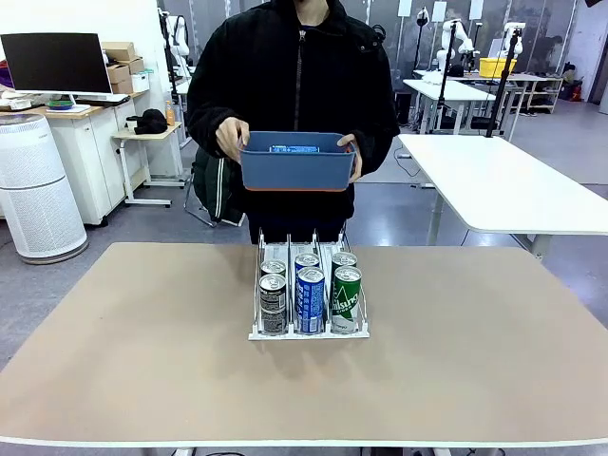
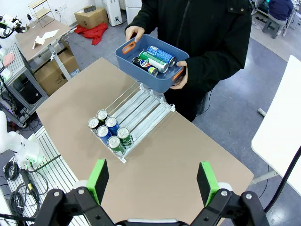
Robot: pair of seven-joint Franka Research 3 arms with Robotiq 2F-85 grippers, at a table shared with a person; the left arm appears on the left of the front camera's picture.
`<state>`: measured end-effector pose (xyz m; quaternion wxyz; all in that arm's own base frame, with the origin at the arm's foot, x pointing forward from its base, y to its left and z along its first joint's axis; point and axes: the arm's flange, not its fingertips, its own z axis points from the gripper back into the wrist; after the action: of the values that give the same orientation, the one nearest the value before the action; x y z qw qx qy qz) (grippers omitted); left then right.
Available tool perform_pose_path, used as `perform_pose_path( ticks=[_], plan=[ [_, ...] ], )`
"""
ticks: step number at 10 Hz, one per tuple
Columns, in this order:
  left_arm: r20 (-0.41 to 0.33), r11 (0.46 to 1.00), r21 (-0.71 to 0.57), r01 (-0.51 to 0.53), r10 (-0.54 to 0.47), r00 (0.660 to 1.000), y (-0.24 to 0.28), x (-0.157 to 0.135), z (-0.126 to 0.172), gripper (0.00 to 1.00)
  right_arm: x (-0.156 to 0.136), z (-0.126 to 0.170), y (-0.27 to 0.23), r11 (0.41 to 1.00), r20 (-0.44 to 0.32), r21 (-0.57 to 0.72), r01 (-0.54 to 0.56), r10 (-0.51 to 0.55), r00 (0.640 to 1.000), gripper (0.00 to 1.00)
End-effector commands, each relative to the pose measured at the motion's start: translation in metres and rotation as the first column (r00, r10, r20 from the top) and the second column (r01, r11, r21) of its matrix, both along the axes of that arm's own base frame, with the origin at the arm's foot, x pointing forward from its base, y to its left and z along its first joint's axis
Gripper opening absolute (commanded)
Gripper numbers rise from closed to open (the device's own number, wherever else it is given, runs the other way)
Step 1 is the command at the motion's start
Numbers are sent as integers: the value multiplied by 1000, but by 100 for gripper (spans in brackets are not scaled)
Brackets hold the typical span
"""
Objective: Fill the beverage cans into the dispenser.
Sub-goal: Pick up the Ionic drink handed by the human.
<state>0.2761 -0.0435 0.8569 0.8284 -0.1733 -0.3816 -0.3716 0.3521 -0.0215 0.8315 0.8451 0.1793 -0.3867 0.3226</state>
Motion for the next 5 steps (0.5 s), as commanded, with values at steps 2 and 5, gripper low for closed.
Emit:
perform_pose_path(
  ticks=[2, 5],
  plan=[
    [-3, 1000, -2, -2, 2, 1000, 0, 0, 0, 100, 1, 0, 2, 1000, 0, 10, 0, 0, 1000, 100],
    [-3, 1000, -2, -2, 2, 1000, 0, 0, 0, 100, 1, 0, 2, 1000, 0, 10, 0, 0, 1000, 100]
  ],
)
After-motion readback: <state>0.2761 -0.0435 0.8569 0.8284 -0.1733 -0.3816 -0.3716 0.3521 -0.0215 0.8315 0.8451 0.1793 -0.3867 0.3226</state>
